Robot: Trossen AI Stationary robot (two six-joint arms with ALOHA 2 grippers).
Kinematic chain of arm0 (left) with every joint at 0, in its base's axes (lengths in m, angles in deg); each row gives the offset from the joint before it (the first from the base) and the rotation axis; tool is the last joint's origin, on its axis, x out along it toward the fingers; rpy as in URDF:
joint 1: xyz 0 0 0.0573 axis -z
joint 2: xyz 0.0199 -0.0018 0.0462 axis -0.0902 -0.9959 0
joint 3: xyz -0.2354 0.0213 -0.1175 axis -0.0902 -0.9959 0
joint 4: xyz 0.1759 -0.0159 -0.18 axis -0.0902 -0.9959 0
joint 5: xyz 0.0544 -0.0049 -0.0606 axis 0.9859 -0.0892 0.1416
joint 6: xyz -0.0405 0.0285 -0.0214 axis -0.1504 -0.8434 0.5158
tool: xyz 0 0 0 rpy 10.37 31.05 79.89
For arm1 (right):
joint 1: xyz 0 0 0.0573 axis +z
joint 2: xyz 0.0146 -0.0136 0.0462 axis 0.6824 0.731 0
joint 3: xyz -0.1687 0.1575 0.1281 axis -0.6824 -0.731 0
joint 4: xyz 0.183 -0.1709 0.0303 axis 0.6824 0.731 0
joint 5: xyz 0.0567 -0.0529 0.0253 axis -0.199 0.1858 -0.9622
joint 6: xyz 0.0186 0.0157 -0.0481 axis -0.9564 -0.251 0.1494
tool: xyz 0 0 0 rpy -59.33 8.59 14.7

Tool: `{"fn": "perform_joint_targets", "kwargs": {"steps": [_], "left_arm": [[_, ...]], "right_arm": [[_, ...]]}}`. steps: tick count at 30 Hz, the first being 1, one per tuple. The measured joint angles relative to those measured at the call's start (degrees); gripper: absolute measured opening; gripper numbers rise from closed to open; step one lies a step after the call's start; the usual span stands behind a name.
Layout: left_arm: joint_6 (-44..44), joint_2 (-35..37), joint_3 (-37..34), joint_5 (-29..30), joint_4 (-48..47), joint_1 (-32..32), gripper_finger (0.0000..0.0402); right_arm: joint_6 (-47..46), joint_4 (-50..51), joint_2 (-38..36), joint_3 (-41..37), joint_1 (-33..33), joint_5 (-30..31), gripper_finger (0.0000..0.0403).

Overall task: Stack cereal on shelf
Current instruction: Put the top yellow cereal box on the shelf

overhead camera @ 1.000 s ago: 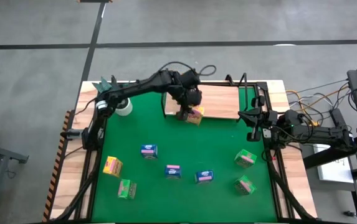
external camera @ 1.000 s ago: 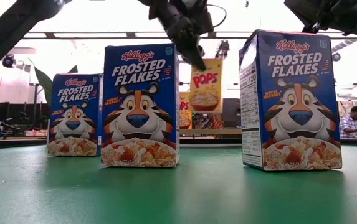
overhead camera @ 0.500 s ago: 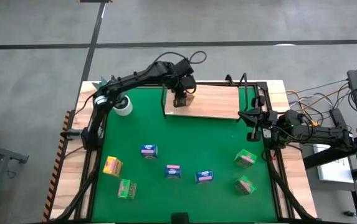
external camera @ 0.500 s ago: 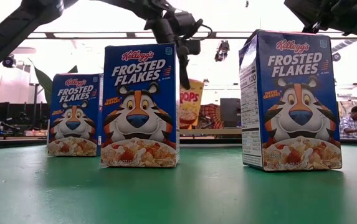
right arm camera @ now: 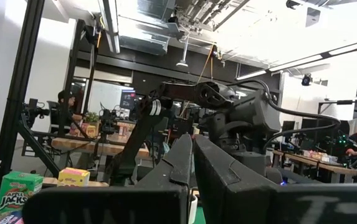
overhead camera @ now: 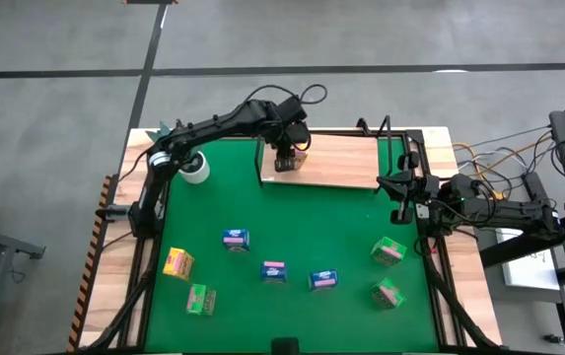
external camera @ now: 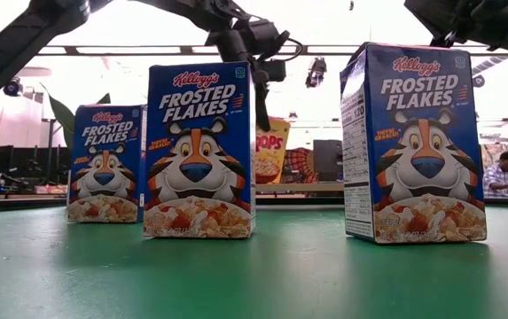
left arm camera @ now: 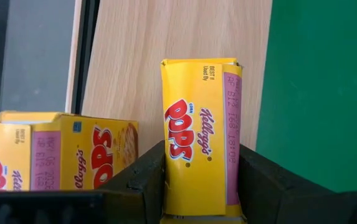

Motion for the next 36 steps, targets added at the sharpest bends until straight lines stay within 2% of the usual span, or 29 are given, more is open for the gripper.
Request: {"fn": "perform_joint_targets", "kwargs": {"steps": [12,21,36], "left_arm": [[-1.2,0.0,0.2,0.0,-1.7,0.1,0.0186],[-1.1,0.3,0.2,0.1,-3.6,0.5,0.0188],[0.5,6.9,0.3,1.5,-5.0,4.1,0.0178]], "right_arm": [[0.0,0.0,0.0,0.0,0.0,0.0,0.0009],[0.0,0.0,0.0,0.0,0.0,0.0,0.0009],[0.0,0.0,0.0,0.0,0.0,0.0,0.0009]]}}
